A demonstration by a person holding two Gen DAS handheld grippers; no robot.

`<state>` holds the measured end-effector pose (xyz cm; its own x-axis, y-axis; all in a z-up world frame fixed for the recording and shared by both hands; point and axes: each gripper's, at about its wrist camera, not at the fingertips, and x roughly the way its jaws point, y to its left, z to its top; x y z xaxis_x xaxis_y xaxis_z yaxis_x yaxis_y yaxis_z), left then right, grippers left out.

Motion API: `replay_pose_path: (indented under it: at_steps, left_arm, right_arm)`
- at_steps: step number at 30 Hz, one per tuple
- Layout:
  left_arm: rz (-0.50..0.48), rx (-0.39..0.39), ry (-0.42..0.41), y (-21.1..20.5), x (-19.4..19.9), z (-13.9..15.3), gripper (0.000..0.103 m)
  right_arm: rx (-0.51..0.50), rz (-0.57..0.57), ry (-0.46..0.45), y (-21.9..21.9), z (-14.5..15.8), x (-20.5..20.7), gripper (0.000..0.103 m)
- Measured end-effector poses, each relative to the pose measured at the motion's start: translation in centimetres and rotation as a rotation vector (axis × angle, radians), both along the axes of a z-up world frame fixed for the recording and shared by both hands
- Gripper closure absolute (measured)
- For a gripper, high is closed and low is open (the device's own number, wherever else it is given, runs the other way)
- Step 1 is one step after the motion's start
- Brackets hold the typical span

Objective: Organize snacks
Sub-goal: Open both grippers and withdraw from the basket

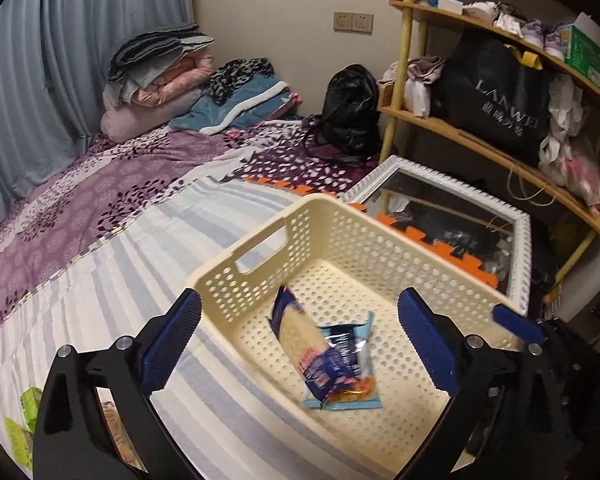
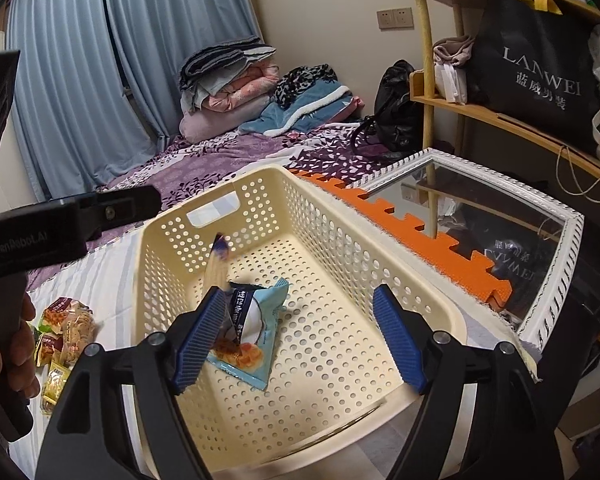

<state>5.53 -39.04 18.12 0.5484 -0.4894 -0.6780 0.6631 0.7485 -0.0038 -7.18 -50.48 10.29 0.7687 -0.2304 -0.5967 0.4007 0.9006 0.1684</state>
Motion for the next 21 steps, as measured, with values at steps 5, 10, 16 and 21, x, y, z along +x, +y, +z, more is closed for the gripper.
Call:
replay_pose_path:
  at_steps: [5,10,16,21]
  left_arm:
    - [0.056,0.014,0.033,1.7,1.0,-0.8,0.003]
    - [0.104,0.027,0.034,3.4,1.6,-1.1,0.003]
    - [0.146,0.035,0.047,5.5,1.9,-1.6,0.003]
    - [0.166,0.036,0.054,7.2,1.9,-1.9,0.003]
  right_arm:
    - [-0.012,0.004,0.009,0.4,0.1,0.5,0.026]
    - [-0.024,0.013,0.014,1.1,0.5,0.8,0.026]
    - [-0.042,0.019,0.018,2.1,1.0,1.3,0.023]
    - [-0.053,0.030,0.018,2.9,1.3,1.6,0.023]
